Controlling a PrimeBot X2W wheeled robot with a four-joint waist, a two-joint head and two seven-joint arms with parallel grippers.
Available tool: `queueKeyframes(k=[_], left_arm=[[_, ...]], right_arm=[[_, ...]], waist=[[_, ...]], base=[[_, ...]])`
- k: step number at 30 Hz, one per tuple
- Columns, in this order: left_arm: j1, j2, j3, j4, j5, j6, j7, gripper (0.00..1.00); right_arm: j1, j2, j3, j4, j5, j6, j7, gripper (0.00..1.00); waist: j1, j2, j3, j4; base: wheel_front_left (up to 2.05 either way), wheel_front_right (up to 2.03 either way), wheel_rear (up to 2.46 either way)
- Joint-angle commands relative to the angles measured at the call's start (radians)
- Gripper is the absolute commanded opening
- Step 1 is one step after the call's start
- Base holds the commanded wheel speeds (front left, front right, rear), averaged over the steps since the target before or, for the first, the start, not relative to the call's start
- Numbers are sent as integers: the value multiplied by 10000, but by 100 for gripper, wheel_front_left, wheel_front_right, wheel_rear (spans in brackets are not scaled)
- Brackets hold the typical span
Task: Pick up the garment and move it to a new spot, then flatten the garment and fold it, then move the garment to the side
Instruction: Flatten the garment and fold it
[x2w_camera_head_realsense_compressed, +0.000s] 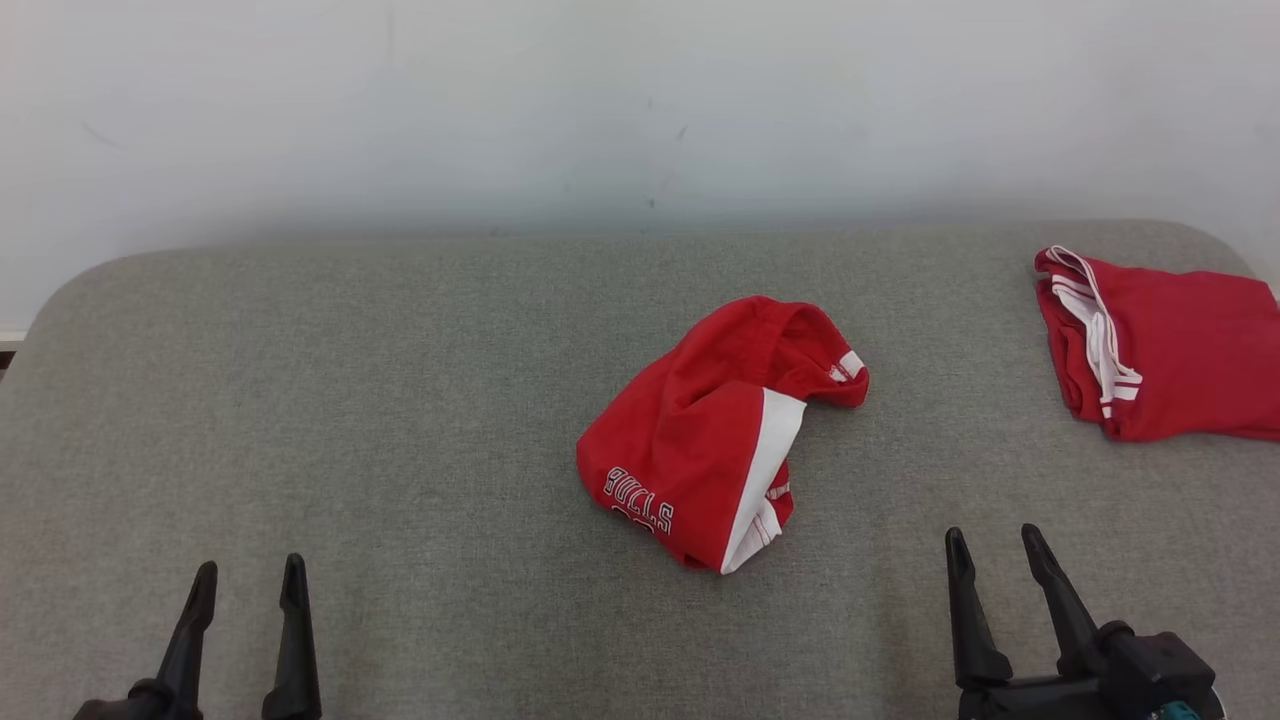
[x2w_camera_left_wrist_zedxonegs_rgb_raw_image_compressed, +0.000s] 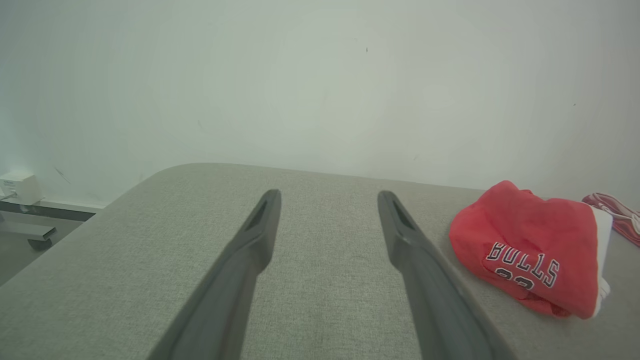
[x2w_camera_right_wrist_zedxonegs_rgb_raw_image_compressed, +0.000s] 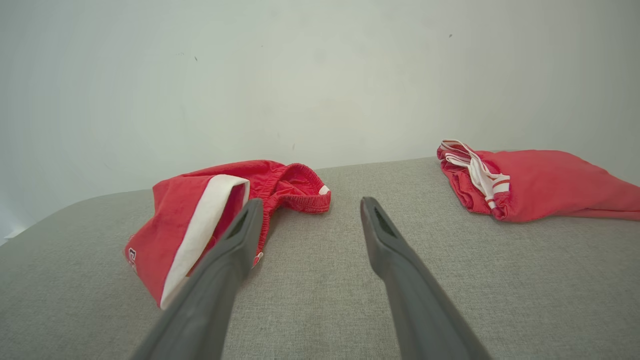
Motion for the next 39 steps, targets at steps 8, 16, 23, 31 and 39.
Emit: queueKeyframes(k=[8, 16, 23, 31, 39], left_arm=[[-17, -376, 429, 82, 486, -381, -3, 100], [-86, -563, 607, 200, 714, -588, -3, 100], [-100, -677, 700, 266, 847, -681, -3, 100], [-261, -765, 428, 451, 1003, -759, -3, 100], [-1287, -790, -1678, 1160, 1061, -791, -2, 100]], right_arm=[[142, -1, 155, 36, -28, -31, -16, 100], [179, -1, 260, 37, 36, -31, -16, 100], [202, -54, 349, 36, 78, -31, -16, 100], [106, -49, 367, 55, 94, -31, -16, 100], [-178, -42, 427, 66, 79, -31, -15, 100]], waist=[[0, 0, 9, -26], [0, 0, -1, -13], [0, 0, -9, 24], [0, 0, 69, -5], [0, 0, 438, -384]], base=[[0, 0, 0], [0, 0, 0], [0, 0, 0], [0, 0, 0], [0, 0, 0]])
